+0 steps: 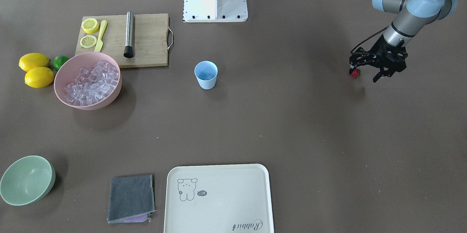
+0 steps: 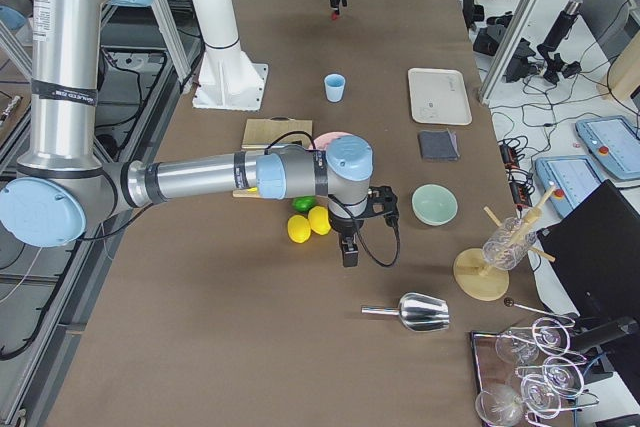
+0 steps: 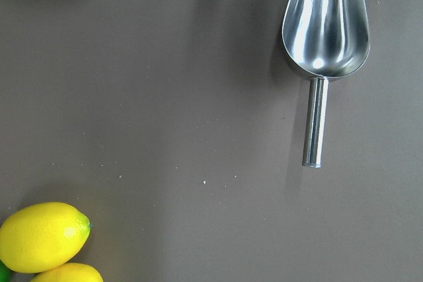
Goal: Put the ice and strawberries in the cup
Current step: 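Lower the left gripper onto the red strawberry and grasp it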
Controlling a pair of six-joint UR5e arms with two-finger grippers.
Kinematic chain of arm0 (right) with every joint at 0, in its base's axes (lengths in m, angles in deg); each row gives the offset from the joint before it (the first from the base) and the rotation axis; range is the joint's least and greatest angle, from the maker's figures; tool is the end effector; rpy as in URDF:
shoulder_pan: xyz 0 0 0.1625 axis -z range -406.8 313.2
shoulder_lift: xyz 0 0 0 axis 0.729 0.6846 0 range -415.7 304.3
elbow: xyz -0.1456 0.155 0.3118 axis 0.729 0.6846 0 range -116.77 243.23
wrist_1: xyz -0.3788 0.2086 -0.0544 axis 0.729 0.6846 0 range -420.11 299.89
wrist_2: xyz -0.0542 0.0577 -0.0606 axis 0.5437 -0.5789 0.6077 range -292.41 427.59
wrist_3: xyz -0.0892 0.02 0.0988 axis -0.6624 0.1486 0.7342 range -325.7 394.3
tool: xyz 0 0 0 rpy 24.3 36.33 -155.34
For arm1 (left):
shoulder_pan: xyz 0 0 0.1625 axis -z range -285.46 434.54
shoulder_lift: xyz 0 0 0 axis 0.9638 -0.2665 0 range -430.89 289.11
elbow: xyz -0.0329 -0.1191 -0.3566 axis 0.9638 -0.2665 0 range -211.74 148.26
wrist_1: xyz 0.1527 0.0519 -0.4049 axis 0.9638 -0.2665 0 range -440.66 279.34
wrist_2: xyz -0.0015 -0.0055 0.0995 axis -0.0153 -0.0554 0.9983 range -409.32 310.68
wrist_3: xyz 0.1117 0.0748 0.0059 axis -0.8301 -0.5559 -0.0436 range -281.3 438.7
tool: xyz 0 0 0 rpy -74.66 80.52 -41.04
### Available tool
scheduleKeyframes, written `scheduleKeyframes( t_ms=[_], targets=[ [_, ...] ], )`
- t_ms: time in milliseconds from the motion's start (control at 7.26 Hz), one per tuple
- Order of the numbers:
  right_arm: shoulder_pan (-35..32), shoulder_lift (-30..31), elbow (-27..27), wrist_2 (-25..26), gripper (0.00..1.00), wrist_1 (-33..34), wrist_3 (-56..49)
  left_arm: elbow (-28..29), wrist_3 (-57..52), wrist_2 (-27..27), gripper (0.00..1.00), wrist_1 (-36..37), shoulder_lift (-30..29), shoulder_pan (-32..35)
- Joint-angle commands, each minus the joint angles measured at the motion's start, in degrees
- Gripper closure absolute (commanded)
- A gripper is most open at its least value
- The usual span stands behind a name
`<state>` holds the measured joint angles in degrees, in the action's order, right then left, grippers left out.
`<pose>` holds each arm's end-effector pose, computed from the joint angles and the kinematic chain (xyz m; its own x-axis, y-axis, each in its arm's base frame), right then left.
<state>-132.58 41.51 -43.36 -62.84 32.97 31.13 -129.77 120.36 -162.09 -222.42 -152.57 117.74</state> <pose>0.0112 -0.4745 0.5602 0.7486 -0.1816 0.6377 0.1146 0.9827 0.1453 0.3230 -0.4148 0.5373 0.6084 0.3736 -0.7002 -0.0667 0.9032 0.4240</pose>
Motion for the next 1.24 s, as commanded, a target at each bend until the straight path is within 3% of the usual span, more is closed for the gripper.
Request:
scheduleKeyframes(
  t_ms=[0, 689, 827, 1102],
  targets=[
    [0.0, 0.0, 0.1, 0.0, 0.0, 0.0, 0.0, -0.1, -0.3, 0.8, 0.05, 0.0, 0.2, -0.6],
    [0.0, 0.4, 0.0, 0.0, 0.0, 0.0, 0.0, -0.1, -3.1, 0.9, 0.05, -0.1, 0.6, -2.0],
    [0.0, 0.4, 0.0, 0.0, 0.0, 0.0, 0.0, -0.1, -3.0, 0.9, 0.08, -0.1, 0.6, -2.0],
    [0.0, 0.6, -0.3, -0.1, 0.0, 0.0, 0.0, -0.1, -3.1, 0.9, 0.45, -0.1, 0.6, -2.0]
  ],
)
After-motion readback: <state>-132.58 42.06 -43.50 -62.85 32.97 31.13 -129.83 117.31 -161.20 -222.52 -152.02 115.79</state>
